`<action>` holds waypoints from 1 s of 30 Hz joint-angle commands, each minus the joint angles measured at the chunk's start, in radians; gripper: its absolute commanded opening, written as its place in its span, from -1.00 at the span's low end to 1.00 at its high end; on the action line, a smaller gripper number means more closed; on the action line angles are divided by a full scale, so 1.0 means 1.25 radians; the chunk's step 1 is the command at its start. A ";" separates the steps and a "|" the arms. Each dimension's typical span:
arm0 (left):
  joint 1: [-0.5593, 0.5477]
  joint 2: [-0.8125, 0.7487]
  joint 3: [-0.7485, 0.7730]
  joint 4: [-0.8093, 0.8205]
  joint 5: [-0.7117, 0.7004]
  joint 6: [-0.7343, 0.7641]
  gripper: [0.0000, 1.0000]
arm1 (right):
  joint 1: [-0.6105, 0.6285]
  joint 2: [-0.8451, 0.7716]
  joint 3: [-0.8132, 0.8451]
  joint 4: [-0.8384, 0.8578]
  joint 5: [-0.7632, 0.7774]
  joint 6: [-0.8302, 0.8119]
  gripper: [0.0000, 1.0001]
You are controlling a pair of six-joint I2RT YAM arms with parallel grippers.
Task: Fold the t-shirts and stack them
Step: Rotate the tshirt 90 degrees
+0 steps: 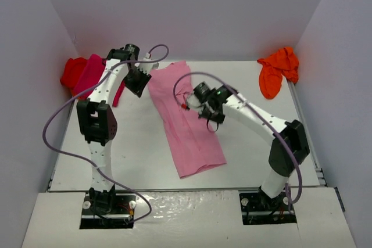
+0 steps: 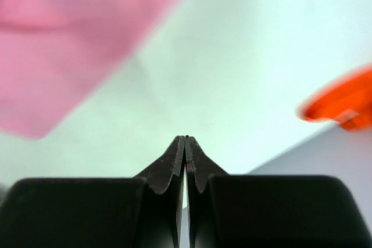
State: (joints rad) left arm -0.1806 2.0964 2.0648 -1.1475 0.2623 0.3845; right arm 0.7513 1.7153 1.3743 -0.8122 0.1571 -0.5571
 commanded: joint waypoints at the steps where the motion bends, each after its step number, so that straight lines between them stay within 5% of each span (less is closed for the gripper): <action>1: -0.006 0.116 0.188 -0.080 -0.007 -0.020 -0.83 | -0.080 -0.070 0.129 0.015 0.087 -0.070 -0.99; 2: -0.007 0.160 0.240 -0.099 -0.014 -0.023 -1.00 | -0.092 -0.067 0.144 0.029 0.077 -0.077 -0.99; 7: -0.024 0.325 0.432 -0.157 -0.029 -0.021 -1.00 | -0.087 -0.017 0.128 0.049 -0.027 -0.060 -1.00; 17: -0.044 0.482 0.508 -0.127 -0.087 -0.018 -0.99 | 0.068 0.041 -0.018 0.039 -0.141 -0.030 -1.00; 21: -0.045 0.548 0.561 -0.123 -0.122 -0.031 -0.79 | 0.099 0.077 -0.058 0.004 -0.156 -0.029 -1.00; 24: -0.047 0.551 0.553 -0.102 -0.126 -0.035 -0.25 | 0.091 0.099 -0.112 0.003 -0.135 -0.033 -1.00; 30: -0.048 0.549 0.555 -0.080 -0.136 -0.036 -0.05 | 0.099 0.190 -0.161 0.004 -0.148 -0.024 -1.00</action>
State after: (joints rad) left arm -0.2398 2.7399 2.7656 -1.2953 0.1151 0.3511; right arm 0.8693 1.8935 1.1909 -0.7609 -0.0080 -0.6026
